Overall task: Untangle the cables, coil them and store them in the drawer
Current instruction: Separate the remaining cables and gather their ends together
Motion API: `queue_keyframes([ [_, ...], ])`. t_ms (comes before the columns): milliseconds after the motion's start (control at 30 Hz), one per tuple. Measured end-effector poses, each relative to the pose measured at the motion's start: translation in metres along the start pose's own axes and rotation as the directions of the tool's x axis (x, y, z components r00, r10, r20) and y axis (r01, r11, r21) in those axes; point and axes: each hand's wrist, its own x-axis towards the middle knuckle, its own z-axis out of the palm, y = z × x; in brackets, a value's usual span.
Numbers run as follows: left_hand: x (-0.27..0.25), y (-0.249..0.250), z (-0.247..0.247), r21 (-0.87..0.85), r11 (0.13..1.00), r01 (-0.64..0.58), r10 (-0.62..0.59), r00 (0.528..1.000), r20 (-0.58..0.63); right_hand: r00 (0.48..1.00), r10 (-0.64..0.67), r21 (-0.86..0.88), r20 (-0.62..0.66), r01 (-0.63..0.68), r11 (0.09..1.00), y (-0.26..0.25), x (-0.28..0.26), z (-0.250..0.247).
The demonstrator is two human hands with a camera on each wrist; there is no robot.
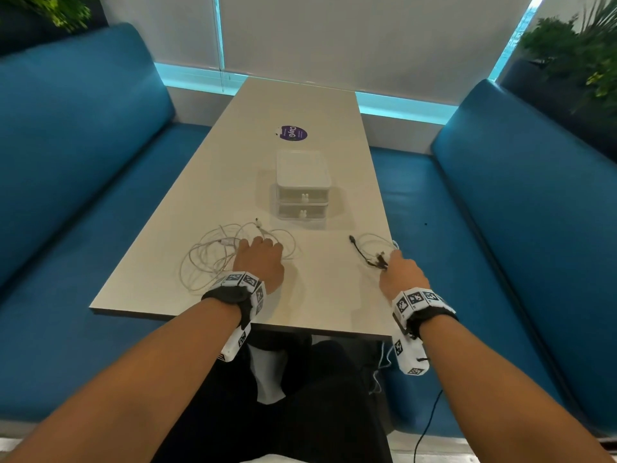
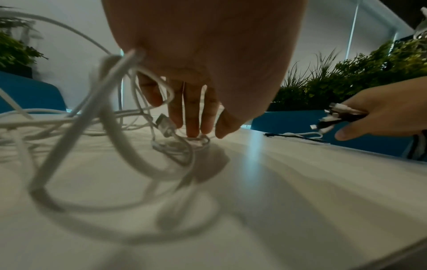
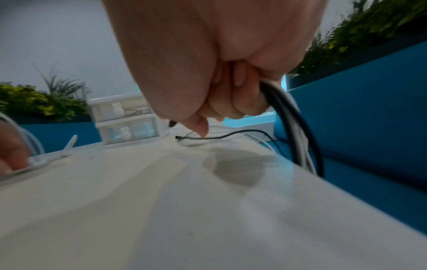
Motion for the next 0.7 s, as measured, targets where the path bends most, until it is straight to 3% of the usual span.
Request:
queue_keyframes([
  [133, -0.001, -0.001, 0.003, -0.091, 0.995, -0.029, 0.034, 0.998, 0.05, 0.985, -0.173, 0.093, 0.013, 0.171, 0.981, -0.017, -0.003, 0.01],
  [233, -0.002, -0.005, 0.004, -0.125, 0.991, -0.044, 0.052, 0.997, 0.064, 0.96, -0.242, 0.043, 0.139, 0.238, 0.97, -0.022, 0.0, 0.014],
  [300, -0.003, -0.006, 0.007, -0.118, 0.992, -0.046, 0.052, 0.997, 0.049, 0.953, -0.274, 0.049, 0.132, 0.27, 0.962, -0.022, 0.006, 0.013],
  [367, -0.003, -0.004, 0.009, -0.103, 0.994, -0.033, 0.036, 0.999, 0.024, 0.971, -0.222, 0.065, 0.087, 0.217, 0.974, -0.019, 0.013, 0.009],
  [500, -0.002, 0.001, 0.01, -0.085, 0.994, -0.072, 0.076, 0.996, 0.043, 0.994, 0.039, 0.028, 0.102, -0.042, 0.999, -0.006, 0.015, 0.001],
  [567, -0.003, 0.001, 0.009, -0.078, 0.991, -0.106, 0.11, 0.992, 0.056, 0.996, 0.065, 0.064, 0.069, -0.069, 0.996, -0.007, 0.015, 0.003],
  [700, -0.003, 0.001, 0.01, -0.136, 0.982, -0.129, 0.135, 0.99, 0.034, 0.997, -0.002, 0.196, 0.075, -0.013, 0.98, -0.025, 0.009, 0.009],
])
